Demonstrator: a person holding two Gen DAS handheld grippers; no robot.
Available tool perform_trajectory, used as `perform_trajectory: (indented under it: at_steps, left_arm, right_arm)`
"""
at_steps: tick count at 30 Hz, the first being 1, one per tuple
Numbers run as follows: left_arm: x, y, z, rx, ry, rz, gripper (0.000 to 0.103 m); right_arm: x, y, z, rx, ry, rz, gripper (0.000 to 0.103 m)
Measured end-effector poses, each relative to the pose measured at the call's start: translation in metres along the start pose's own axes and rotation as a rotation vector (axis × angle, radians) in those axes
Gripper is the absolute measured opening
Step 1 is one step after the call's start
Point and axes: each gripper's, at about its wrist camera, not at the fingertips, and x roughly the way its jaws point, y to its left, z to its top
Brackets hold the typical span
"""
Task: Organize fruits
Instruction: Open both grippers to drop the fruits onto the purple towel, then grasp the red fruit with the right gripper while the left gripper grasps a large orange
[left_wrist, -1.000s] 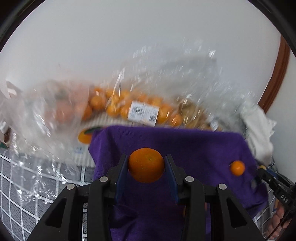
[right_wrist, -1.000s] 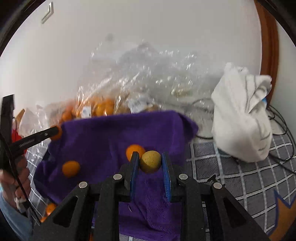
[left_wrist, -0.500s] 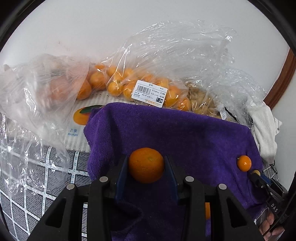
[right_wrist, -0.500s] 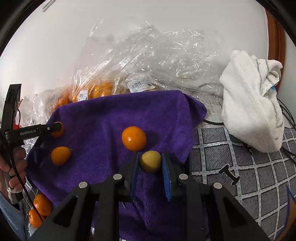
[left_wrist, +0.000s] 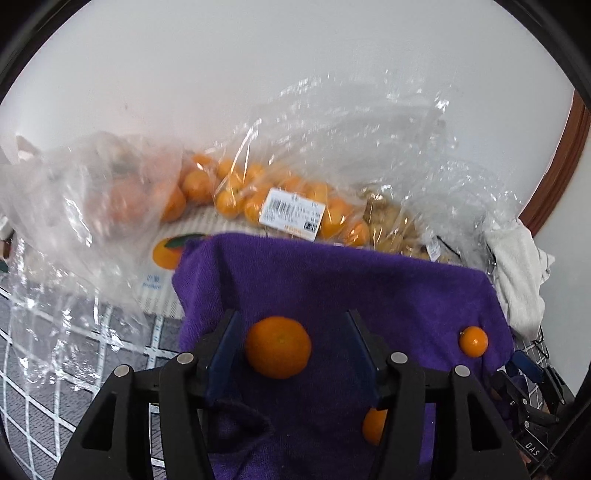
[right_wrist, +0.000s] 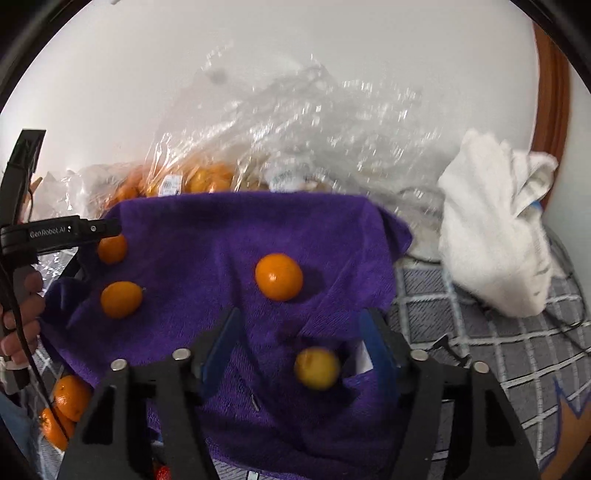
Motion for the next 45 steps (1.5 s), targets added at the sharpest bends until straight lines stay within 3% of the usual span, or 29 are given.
perform_trajectory:
  at_steps: [8,10,14,18,21,28,34,42,45]
  left_arm:
    - [-0.034,-0.015,0.005,0.029,-0.127,0.025,0.055]
    - [-0.043,-0.022,0.008,0.040,-0.136,0.067,0.054]
    - [-0.071,-0.032,0.009,0.063,-0.144,0.005,0.053]
    - [-0.089,-0.031,-0.009,0.062,-0.106,-0.059,0.053]
    - [-0.096,-0.022,-0.032,0.062,-0.067,-0.050,0.053]
    - [-0.115,0.007,-0.095,0.060,-0.027,-0.014,0.053]
    - [-0.121,0.033,-0.131,0.009,-0.046,-0.060,0.054]
    - [-0.106,0.046,-0.146,-0.049,-0.040,-0.079,0.054]
    - [-0.109,0.046,-0.149,-0.045,-0.048,-0.106,0.054]
  right_arm:
    - [-0.023,-0.004,0.009,0.037,-0.039,-0.027,0.068]
    - [-0.032,-0.006,0.013,0.061,-0.025,0.008,0.060]
    - [-0.054,-0.007,0.009,0.089,-0.007,0.049,0.047]
    - [-0.074,-0.006,-0.015,0.085,0.027,0.142,0.040]
    - [-0.082,0.008,-0.037,0.031,0.055,0.201,0.033]
    - [-0.072,0.027,-0.074,-0.026,0.136,0.247,0.033]
    - [-0.055,0.037,-0.084,-0.047,0.189,0.236,0.033]
    - [-0.040,0.048,-0.074,-0.095,0.188,0.192,0.033]
    - [-0.042,0.050,-0.077,-0.109,0.168,0.183,0.024]
